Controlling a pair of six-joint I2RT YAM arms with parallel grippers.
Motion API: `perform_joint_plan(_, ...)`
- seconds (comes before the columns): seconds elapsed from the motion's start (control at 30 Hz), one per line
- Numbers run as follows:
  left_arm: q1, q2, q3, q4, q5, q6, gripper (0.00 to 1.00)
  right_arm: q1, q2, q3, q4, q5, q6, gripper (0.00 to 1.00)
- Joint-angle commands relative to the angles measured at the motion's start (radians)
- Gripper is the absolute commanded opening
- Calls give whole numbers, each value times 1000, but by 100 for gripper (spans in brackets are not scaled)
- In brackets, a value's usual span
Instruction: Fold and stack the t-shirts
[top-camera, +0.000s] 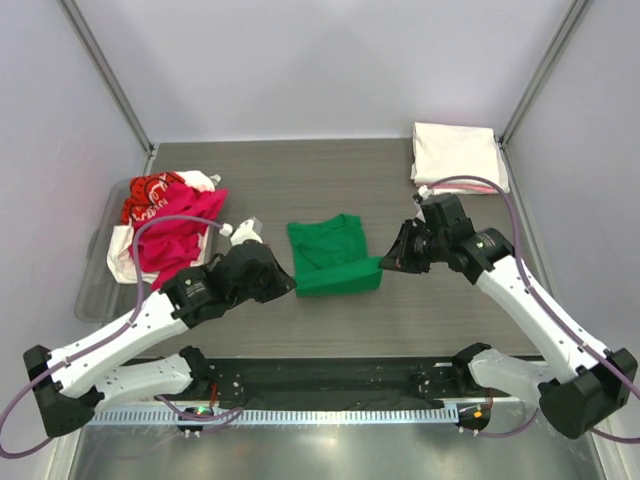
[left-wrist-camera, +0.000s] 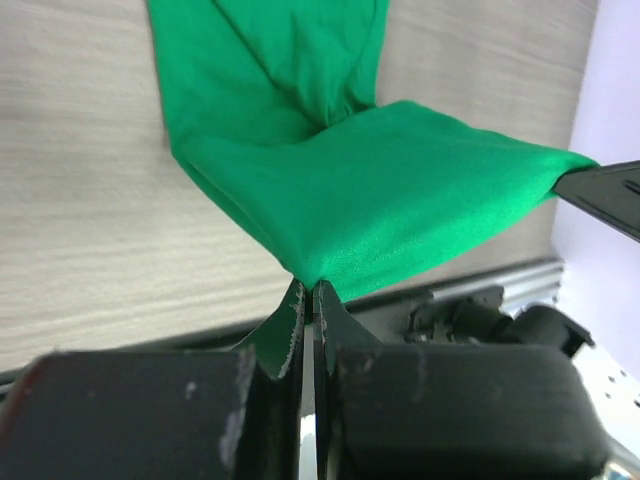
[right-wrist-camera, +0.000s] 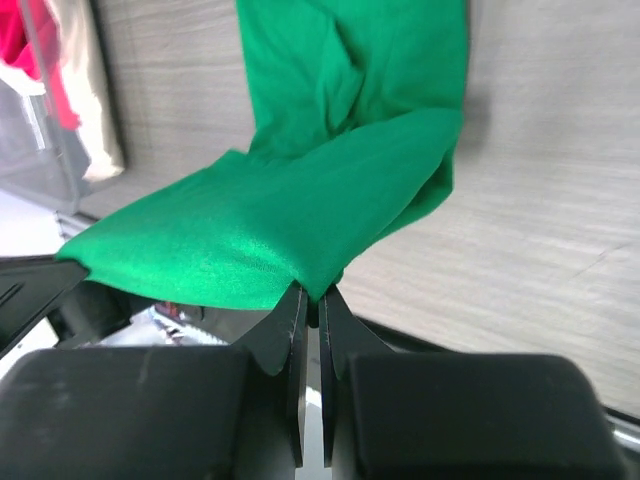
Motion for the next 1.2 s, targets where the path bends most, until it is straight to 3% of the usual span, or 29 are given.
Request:
perform_joint_plan(0.0,37,48,66,-77,-98,60,0,-4,69,108,-18,97,-76,1)
perform_joint_plan(0.37,321,232,166,43,118,209,0,-38,354,297,-3,127,-167,1)
perform_joint_plan(0.9,524,582,324,110,298,321,0,-118,678,534,27,64,-245,1)
perform_joint_plan(1.17,596,787,474,107,336,369,0,-141,873,665,33,16,-262,1)
